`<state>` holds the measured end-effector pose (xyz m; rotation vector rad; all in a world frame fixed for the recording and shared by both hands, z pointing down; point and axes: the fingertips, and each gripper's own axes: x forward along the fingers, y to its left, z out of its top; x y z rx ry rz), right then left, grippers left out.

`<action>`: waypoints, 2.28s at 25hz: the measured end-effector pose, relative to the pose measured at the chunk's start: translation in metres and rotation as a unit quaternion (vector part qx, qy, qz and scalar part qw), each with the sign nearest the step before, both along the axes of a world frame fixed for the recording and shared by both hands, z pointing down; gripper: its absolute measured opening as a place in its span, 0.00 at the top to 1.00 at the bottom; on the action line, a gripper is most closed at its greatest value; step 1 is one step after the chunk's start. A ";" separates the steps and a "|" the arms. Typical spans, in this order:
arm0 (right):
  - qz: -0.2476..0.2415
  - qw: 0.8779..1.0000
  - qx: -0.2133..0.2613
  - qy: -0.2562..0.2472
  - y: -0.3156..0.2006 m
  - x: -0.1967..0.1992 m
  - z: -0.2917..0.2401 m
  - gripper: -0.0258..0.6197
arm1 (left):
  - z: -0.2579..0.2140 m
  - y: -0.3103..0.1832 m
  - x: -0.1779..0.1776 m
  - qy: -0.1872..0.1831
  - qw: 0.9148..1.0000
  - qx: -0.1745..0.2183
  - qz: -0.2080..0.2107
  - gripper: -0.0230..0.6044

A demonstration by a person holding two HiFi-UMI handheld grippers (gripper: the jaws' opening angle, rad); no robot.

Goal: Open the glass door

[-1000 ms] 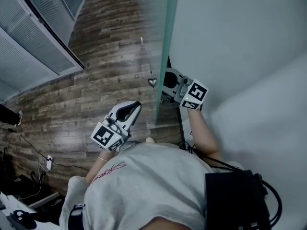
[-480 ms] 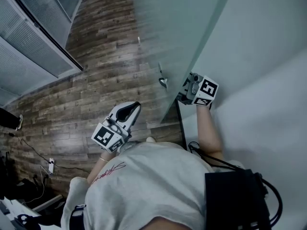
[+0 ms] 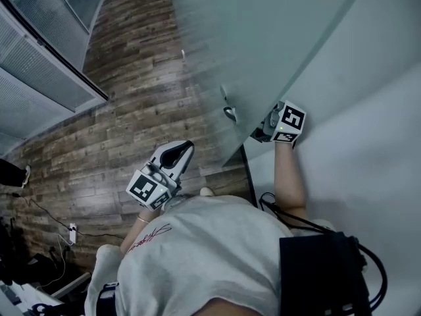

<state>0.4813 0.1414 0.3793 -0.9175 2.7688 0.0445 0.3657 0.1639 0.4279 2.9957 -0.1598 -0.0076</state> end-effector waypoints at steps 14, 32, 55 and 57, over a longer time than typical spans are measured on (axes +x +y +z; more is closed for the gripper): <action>0.041 0.996 -0.013 0.080 0.006 0.011 0.000 0.76 | -0.002 -0.012 0.006 -0.004 1.000 0.008 0.028 0.91; 0.292 0.955 -0.013 0.047 0.089 0.015 -0.004 0.91 | -0.008 -0.027 -0.025 0.015 0.991 0.016 0.131 0.91; 0.259 0.965 -0.009 0.040 0.087 -0.141 0.009 0.92 | 0.003 -0.032 -0.092 0.014 0.979 0.007 0.201 0.91; 0.256 0.966 -0.010 0.043 0.084 -0.150 0.011 0.92 | 0.004 -0.033 -0.096 0.013 0.979 0.008 0.204 0.91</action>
